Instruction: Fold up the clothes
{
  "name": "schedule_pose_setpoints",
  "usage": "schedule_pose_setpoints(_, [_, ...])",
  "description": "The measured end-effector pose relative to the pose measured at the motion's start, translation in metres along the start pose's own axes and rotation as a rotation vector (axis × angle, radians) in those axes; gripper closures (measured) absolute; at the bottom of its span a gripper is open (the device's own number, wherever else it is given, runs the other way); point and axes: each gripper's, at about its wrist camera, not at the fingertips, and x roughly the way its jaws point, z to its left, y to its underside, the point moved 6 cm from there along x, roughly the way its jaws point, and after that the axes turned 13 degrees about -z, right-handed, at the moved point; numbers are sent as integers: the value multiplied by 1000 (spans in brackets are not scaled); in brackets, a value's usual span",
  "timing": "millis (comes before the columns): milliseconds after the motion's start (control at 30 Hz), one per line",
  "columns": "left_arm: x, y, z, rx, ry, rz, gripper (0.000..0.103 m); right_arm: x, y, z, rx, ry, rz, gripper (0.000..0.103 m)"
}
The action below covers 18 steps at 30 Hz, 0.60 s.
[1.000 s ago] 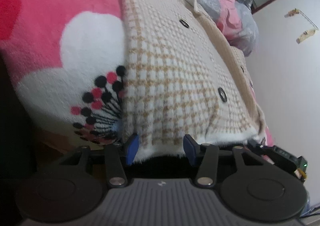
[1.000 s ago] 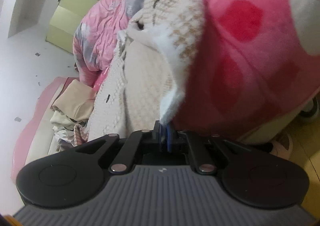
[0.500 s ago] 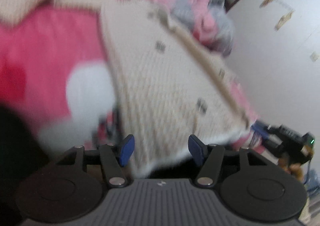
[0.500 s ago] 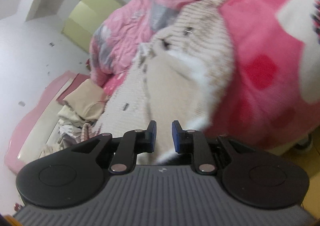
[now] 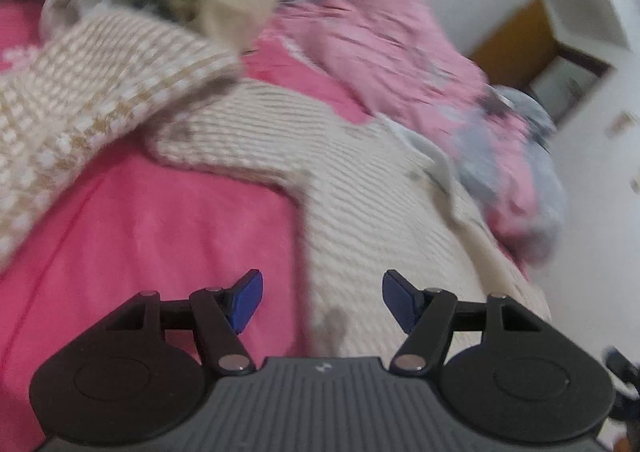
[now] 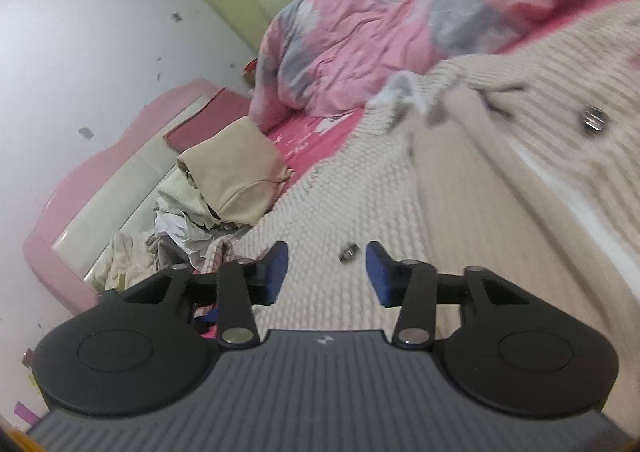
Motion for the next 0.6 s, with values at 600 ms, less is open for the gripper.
schedule_pose_setpoints(600, [106,-35,7,-222,100,-127,49,143,-32,-16,-52,73,122,57])
